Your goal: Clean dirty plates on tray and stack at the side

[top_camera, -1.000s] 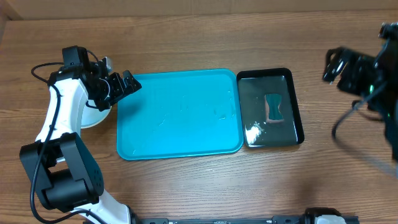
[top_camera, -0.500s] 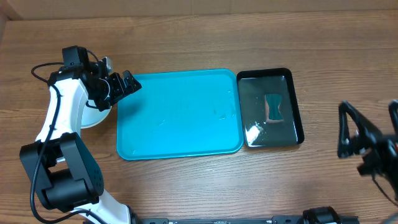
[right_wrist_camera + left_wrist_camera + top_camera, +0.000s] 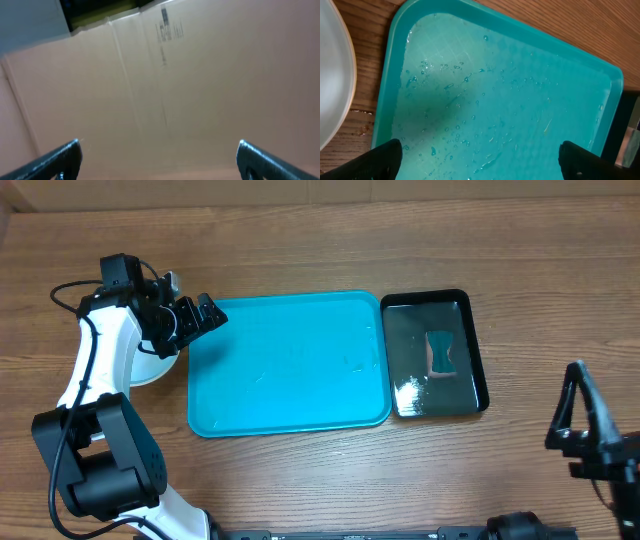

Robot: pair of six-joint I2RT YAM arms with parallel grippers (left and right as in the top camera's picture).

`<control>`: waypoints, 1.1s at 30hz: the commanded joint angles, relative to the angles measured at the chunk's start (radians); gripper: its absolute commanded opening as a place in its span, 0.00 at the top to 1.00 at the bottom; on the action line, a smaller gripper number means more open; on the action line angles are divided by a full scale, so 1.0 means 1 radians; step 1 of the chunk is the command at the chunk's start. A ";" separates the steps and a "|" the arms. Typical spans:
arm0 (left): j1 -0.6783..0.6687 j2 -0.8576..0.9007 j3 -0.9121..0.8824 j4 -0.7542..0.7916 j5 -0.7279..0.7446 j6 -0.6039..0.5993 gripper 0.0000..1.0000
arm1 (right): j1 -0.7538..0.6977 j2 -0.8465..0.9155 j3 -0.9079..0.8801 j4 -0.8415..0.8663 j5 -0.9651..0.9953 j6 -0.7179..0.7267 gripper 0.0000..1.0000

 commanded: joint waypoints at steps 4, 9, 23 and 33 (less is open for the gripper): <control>-0.002 -0.001 -0.005 0.004 0.018 0.019 0.00 | -0.004 -0.201 -0.378 0.375 -0.114 -0.108 0.00; -0.002 -0.001 -0.005 0.004 0.018 0.019 0.00 | -0.029 -0.307 -0.655 0.690 -0.158 -0.107 0.00; -0.002 -0.001 -0.005 0.004 0.018 0.019 0.00 | -0.029 -0.418 -1.028 0.841 -0.153 -0.107 0.00; -0.002 -0.001 -0.005 0.004 0.018 0.019 0.00 | -0.029 -0.418 -1.128 0.775 -0.154 -0.107 0.00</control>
